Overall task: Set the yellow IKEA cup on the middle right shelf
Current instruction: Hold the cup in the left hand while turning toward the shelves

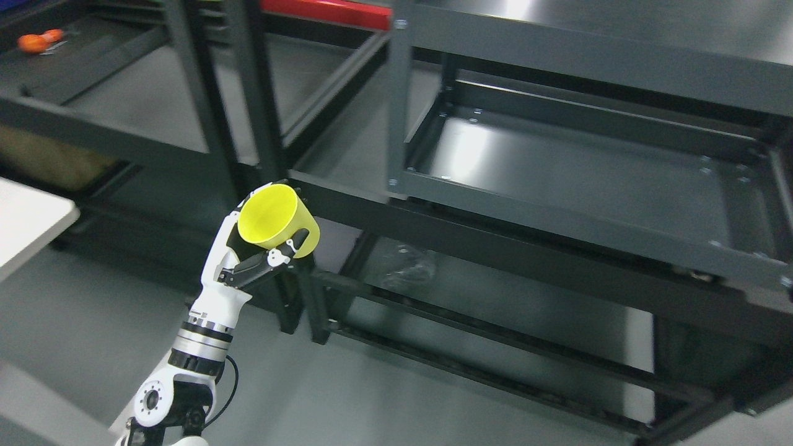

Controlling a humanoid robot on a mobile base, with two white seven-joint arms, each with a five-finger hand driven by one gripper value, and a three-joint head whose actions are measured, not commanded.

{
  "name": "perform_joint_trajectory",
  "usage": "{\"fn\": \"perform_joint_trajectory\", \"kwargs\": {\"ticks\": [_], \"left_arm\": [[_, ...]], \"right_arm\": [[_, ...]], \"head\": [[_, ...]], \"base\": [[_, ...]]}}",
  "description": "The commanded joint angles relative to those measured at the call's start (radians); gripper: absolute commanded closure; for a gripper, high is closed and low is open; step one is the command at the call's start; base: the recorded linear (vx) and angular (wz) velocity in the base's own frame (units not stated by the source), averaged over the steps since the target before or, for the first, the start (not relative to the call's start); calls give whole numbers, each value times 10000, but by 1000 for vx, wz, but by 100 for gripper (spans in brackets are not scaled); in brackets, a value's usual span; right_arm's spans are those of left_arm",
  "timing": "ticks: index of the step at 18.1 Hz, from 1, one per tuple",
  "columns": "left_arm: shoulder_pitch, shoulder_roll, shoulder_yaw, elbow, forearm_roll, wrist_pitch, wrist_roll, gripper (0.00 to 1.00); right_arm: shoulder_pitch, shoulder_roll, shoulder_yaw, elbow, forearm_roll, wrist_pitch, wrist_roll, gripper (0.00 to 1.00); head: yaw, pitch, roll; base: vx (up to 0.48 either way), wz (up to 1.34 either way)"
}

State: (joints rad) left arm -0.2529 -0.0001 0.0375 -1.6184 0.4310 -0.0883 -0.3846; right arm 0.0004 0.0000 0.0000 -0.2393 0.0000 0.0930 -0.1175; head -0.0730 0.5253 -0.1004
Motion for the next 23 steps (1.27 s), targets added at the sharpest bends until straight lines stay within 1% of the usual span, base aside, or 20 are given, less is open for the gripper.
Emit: {"fn": "perform_joint_trajectory", "kwargs": {"ticks": [1,4,8,11,16,19,22,23], "left_arm": [[-48,175,-114,-30,0,8,-5,100],[-33,175,-267,-30,0,8,-5,100],[-32,175,-619,-46,0,-7,-5,100],[-93,175,-804,-92,0,-38,-20,100],[-430,175,-1875,-275,0,-114,-5,99],[-1028,175,-2138,-276,0,-53,-5,99],[-1060,175,-2521,-276,-15,-7,-5,99],[-1106,175,-2841,-276,0,-22,-5,99]], "right_arm": [[134,-174,169,0,-245,6,9,1],[134,-174,169,0,-245,6,9,1],[134,-174,169,0,-245,6,9,1],[134,-174,169,0,-245,6,9,1],[134,-174,169,0,-245,6,9,1],[134,-174,169,0,-245,6,9,1],[134,-174,169,0,-245,6,9,1],[134,-174,169,0,-245,6,9,1]], "head": [[0,0,0],[0,-6,0],[0,-5,0],[0,-5,0],[0,-6,0],[0,-5,0],[0,-5,0],[0,-5,0]], "base": [[-130,-1223],[-93,-1014],[-20,-512],[59,-89],[56,-33],[62,-88],[88,-134],[94,-105]]}}
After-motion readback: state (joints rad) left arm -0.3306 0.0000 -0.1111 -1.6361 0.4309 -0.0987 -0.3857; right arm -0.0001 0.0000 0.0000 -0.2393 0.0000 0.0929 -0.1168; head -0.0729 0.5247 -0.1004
